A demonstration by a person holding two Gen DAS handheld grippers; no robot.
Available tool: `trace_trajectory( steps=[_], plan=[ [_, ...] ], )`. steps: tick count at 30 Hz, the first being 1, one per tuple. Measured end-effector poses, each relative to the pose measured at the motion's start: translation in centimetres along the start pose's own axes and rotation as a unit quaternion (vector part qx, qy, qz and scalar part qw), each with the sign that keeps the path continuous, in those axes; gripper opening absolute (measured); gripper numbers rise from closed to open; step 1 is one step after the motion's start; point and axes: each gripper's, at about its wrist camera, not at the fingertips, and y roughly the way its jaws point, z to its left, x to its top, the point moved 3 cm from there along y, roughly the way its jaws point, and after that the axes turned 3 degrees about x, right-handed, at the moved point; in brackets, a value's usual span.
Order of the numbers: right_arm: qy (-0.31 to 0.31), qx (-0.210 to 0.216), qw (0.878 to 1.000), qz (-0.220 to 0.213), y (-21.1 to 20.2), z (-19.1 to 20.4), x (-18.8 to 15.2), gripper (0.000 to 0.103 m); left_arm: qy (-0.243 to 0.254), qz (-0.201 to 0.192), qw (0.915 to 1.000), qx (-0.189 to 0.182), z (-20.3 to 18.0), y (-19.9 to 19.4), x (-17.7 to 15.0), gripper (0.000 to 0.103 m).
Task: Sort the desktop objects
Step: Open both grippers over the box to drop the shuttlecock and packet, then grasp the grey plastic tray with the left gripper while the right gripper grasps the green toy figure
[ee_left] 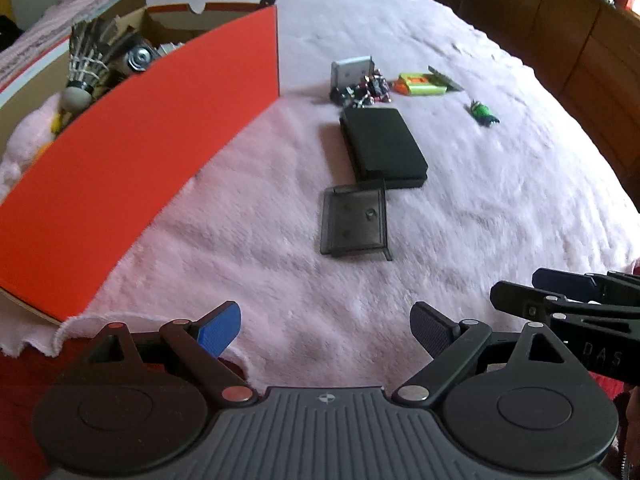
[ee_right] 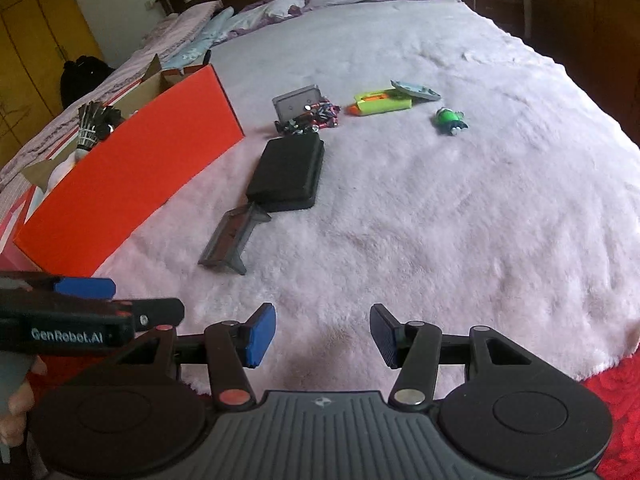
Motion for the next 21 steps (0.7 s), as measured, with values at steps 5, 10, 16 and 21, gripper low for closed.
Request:
trace_trajectory(
  steps=[5, 10, 16, 21],
  plan=[
    [0.004, -0.001, 1.000, 0.007, 0.9, -0.1, 0.1, 0.055, -0.016, -0.007, 0.9998, -0.006, 0.2, 0.7, 0.5, 0.092],
    [0.003, -0.014, 1.000, 0.000, 1.5, -1.1, 1.0, 0.055, -0.017, -0.018, 0.9997, -0.008, 0.1, 1.8, 2.3, 0.092],
    [-0.018, -0.055, 0.997, -0.053, 3.4, -4.4, 6.6, 0.055, 0.005, -0.038, 0.9991, -0.020, -1.4, 3.4, 4.3, 0.086],
    [-0.024, -0.090, 0.993, -0.070, 7.0, -7.8, 12.1, 0.055, 0.001, -0.023, 0.9994, -0.026, -2.1, 5.2, 5.1, 0.085]
  ],
)
